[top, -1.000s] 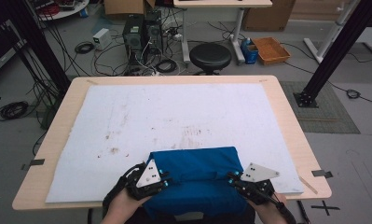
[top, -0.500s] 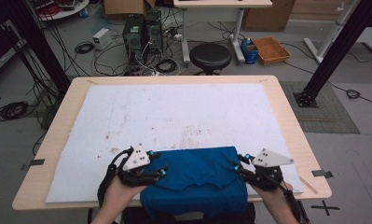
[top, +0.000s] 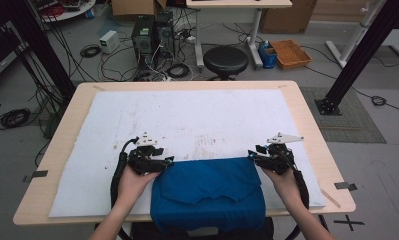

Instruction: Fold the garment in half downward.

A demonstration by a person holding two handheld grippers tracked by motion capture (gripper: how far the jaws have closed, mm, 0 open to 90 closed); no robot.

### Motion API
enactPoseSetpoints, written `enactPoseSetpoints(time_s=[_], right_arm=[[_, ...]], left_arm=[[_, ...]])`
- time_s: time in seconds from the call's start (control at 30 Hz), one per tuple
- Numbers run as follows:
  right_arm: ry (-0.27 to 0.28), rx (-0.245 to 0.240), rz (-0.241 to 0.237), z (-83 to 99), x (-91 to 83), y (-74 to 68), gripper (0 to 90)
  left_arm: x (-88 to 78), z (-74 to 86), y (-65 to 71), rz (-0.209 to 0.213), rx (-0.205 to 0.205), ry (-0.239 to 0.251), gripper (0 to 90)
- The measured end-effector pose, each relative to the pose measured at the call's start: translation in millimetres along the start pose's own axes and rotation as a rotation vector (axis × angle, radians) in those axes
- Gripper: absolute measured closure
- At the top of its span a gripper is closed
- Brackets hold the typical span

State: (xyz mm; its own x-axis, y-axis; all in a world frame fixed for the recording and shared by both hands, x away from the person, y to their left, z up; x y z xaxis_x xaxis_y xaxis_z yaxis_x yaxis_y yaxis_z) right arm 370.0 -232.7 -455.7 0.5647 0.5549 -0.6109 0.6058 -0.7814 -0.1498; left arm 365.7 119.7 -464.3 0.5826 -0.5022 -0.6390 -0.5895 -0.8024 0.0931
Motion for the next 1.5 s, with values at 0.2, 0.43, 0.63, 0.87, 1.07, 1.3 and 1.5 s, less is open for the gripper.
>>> enactPoseSetpoints(time_s=[0.2, 0.43, 0.63, 0.87, 1.07, 1.3, 1.5], right_arm=[[-0.078, 0.033, -0.021, 14.2, 16.6, 2.2, 57.8], [-0.105, 0.059, -0.087, 23.0, 20.1, 1.4, 72.0], [-0.099, 0.036, -0.107, 22.8, 18.8, -2.0, 82.4], [-0.054, 0.019, -0.083, 17.8, 13.2, -0.2, 83.1], [-0.034, -0.001, -0.048, 5.4, 18.3, 6.6, 83.1], [-0.017, -0.004, -0.017, -17.8, 28.0, 24.6, 83.1], [-0.011, -0.010, 0.004, -42.1, 40.3, 41.1, 83.1]], left_arm=[[4.4, 10.1, -3.5, 0.003, -0.034, -0.058, 44.8], [5.0, 15.2, 4.5, 0.035, 0.015, -0.088, 63.2], [3.8, 15.6, 8.5, 0.064, 0.060, -0.090, 81.2], [4.6, 8.1, 0.5, 0.072, 0.055, -0.068, 83.4], [13.0, -13.5, -11.1, 0.033, 0.088, -0.048, 83.5], [31.6, -38.0, -28.4, -0.008, 0.118, -0.046, 83.5], [50.7, -56.6, -51.3, -0.028, 0.110, -0.057, 83.4]])
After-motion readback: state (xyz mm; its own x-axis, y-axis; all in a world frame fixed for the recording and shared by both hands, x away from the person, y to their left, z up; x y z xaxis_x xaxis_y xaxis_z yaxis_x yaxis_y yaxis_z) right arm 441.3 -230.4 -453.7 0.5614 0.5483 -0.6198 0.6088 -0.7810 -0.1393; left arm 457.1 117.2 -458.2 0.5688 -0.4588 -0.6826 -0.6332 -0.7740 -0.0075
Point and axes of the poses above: each handheld gripper's, and its own axes: x roughly forward along the jaws, z roughly out of its underside, y roughly to its right, the point moved 6 cm from there along x, roughly forward along the jaws, and after that the axes turned 5 degrees about -z, right-handed, at the moved point
